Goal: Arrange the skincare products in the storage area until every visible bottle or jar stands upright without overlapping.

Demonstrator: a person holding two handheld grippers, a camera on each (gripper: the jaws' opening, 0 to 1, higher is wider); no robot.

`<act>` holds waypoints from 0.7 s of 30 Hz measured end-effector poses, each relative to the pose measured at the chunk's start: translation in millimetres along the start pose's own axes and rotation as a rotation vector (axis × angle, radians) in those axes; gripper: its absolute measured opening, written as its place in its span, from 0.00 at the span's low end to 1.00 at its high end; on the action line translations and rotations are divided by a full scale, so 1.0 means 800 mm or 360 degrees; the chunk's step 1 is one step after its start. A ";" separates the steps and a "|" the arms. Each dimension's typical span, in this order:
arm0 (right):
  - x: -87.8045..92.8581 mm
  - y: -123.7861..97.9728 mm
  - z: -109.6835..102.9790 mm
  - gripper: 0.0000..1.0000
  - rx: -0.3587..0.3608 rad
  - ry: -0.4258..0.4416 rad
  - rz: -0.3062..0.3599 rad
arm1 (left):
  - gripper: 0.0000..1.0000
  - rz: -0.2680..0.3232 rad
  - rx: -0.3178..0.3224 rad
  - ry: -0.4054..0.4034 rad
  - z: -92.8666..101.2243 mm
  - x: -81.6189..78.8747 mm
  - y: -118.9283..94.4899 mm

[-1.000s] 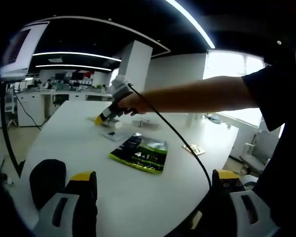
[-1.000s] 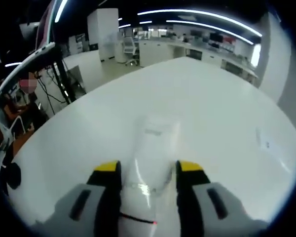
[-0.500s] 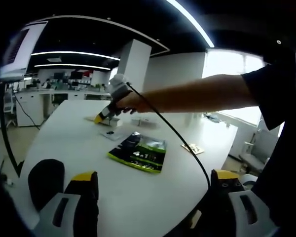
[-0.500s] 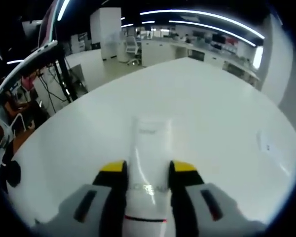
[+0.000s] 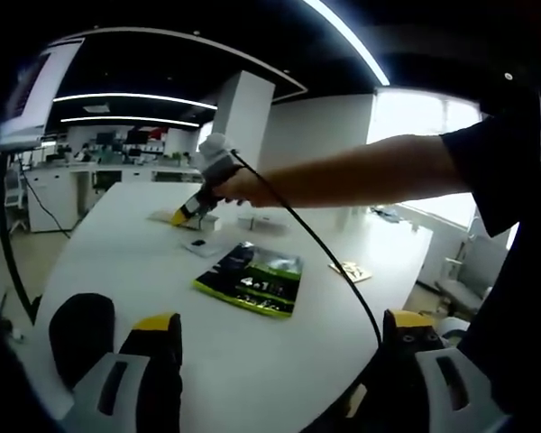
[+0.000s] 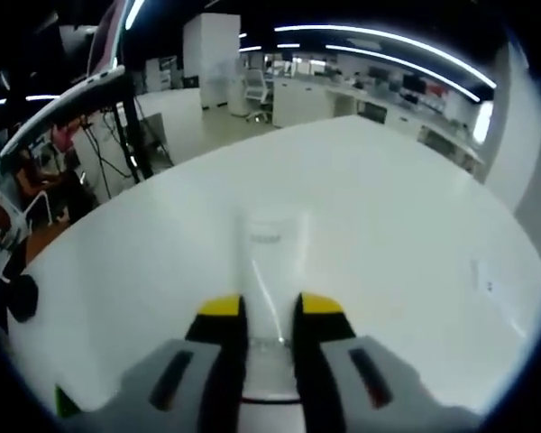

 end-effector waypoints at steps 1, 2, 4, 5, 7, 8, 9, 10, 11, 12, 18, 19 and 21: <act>0.000 0.001 0.002 0.14 -0.0009 0.0006 0.0004 | 0.94 0.0000 -0.0001 -0.0003 0.000 0.000 0.000; 0.000 0.000 0.004 0.13 -0.0008 0.0010 0.0013 | 0.93 0.0000 0.0000 -0.0001 -0.001 0.001 -0.001; 0.001 -0.001 0.002 0.12 -0.0016 0.0004 0.0024 | 0.93 -0.0002 -0.0002 -0.0001 -0.001 0.001 -0.001; 0.002 -0.003 0.001 0.12 -0.0004 0.0001 0.0031 | 0.93 -0.0005 -0.0002 0.0001 -0.001 0.001 -0.001; 0.003 -0.006 0.000 0.11 -0.0011 0.0002 0.0042 | 0.93 -0.0006 -0.0004 0.0005 -0.001 0.000 0.000; 0.002 -0.008 0.000 0.11 -0.0014 0.0007 0.0055 | 0.93 -0.0004 -0.0001 0.0005 -0.001 -0.001 0.000; 0.002 -0.008 0.002 0.10 -0.0024 0.0033 0.0063 | 0.93 -0.0004 -0.0001 0.0005 -0.001 -0.002 0.001; 0.001 -0.010 0.003 0.10 -0.0011 0.0062 0.0087 | 0.93 -0.0006 -0.0001 0.0004 0.000 -0.002 0.001; 0.000 -0.012 0.003 0.09 -0.0025 0.0058 0.0110 | 0.93 -0.0010 0.0001 0.0005 0.000 -0.001 0.002; 0.000 -0.013 0.002 0.09 -0.0029 0.0054 0.0115 | 0.93 -0.0011 0.0002 0.0006 0.001 -0.001 0.003; -0.013 -0.026 0.006 0.07 -0.0028 0.0046 0.0209 | 0.92 -0.0022 0.0005 0.0011 0.002 -0.002 0.005; -0.015 -0.029 0.006 0.07 -0.0023 0.0047 0.0236 | 0.92 -0.0023 0.0005 0.0010 0.002 -0.002 0.005; -0.018 -0.033 0.004 0.07 -0.0045 0.0062 0.0275 | 0.92 -0.0025 0.0004 0.0011 0.002 -0.003 0.006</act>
Point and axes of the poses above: the point that each gripper's makers call its tool centre point, and the gripper's own axes: y roughly forward along the fingers, z roughly to its right, x roughly out of its underside, the point moved 6 cm from there along -y, roughly backward along the fingers, and after that the axes turned 7 degrees about -z, right-handed, at the moved point
